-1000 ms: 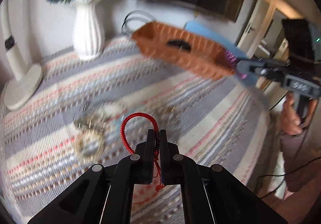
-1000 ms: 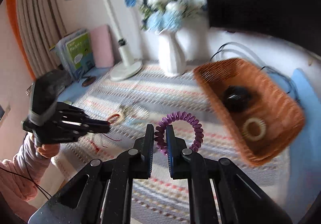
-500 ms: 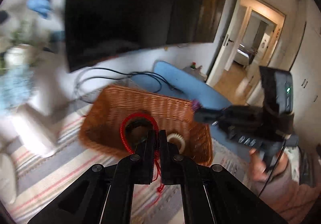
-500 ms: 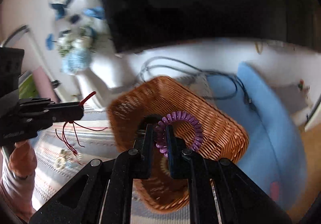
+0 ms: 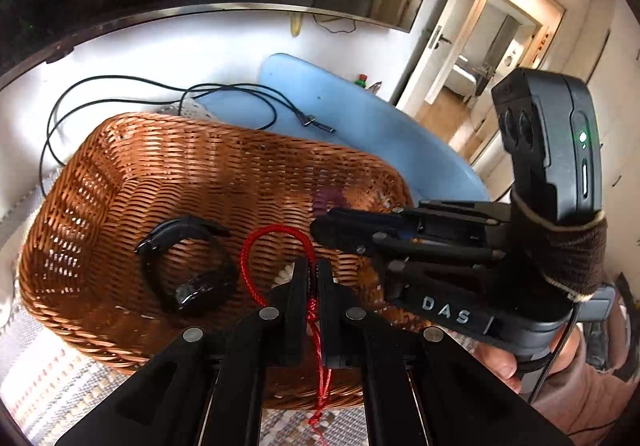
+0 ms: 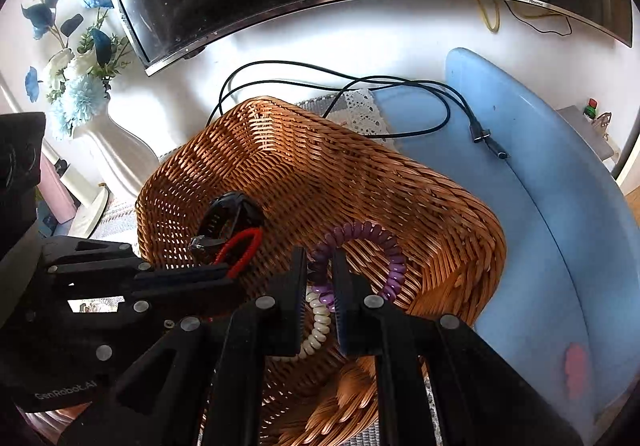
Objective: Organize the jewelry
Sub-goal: 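Carry the red bracelet and purple tie into the wicker basket and release, then grasp the clear beaded bracelet with left tool while right tool grasps silver chain bracelet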
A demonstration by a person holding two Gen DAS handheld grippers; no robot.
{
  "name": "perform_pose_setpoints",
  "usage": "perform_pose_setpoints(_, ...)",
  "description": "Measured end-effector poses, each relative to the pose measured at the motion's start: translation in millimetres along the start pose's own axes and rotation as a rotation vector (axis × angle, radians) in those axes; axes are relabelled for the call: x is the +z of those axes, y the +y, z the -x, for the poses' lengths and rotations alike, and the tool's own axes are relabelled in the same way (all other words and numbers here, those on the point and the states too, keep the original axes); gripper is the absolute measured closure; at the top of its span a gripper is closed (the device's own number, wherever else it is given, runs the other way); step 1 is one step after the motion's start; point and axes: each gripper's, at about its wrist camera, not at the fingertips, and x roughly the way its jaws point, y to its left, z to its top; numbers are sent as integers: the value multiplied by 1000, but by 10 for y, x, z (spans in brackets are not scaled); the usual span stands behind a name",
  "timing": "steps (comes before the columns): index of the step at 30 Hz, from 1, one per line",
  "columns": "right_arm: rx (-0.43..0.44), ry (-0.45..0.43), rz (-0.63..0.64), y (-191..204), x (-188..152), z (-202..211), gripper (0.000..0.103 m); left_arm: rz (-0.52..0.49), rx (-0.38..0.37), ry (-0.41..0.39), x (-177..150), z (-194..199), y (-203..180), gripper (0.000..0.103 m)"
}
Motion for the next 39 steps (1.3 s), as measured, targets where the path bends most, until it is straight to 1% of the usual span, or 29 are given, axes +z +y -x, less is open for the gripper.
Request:
perform_pose_setpoints(2, 13, -3, -10, -4, -7, 40, 88, 5, 2, -5, 8, 42, -11, 95)
perform_pose_setpoints(3, 22, -5, -16, -10, -8, 68, 87, 0, -1, -9, 3, 86, -24, 88)
perform_pose_setpoints(4, 32, -12, -21, -14, -10, 114, 86, -1, -7, -14, 0, 129, -32, 76)
perform_pose_setpoints(6, 50, -25, -30, -7, -18, 217, 85, 9, -11, -45, 5, 245, -23, 65)
perform_pose_setpoints(9, 65, -43, -26, 50, -33, 365, 85, 13, -13, -93, -33, 500, -60, 65)
perform_pose_setpoints(12, 80, -64, -4, 176, -70, 565, 85, 7, 21, -125, -108, 790, -84, 65)
perform_pose_setpoints(15, 100, -86, 19, 327, -104, 740, 84, 17, 66, -168, -281, 1191, -60, 65)
perform_pose_setpoints(19, 145, -96, 71, 629, -179, 929, 84, 52, 117, -229, -598, 1745, 67, 65)
perform_pose_setpoints(21, 175, -93, 101, 816, -220, 978, 81, 86, 163, -267, -823, 2078, 178, 65)
perform_pose_setpoints(24, 228, -81, 146, 1138, -287, 998, 79, 143, 210, -309, -1156, 2461, 366, 65)
perform_pose_setpoints(27, 276, -57, 182, 1417, -335, 949, 75, 196, 244, -330, -1459, 2707, 574, 65)
perform_pose_setpoints(29, 299, -36, 208, 1594, -388, 899, 74, 239, 261, -331, -1665, 2797, 745, 65)
perform_pose_setpoints(31, 302, -14, 240, 1774, -432, 820, 71, 277, 269, -327, -1852, 2847, 884, 65)
perform_pose_setpoints(33, 308, 11, 268, 1919, -471, 743, 69, 313, 285, -304, -2026, 2813, 1008, 65)
perform_pose_setpoints(36, 323, 53, 306, 2095, -529, 592, 69, 353, 327, -236, -2273, 2646, 1200, 65)
perform_pose_setpoints(39, 317, 99, 341, 2232, -570, 391, 69, 373, 381, -156, -2432, 2402, 1327, 65)
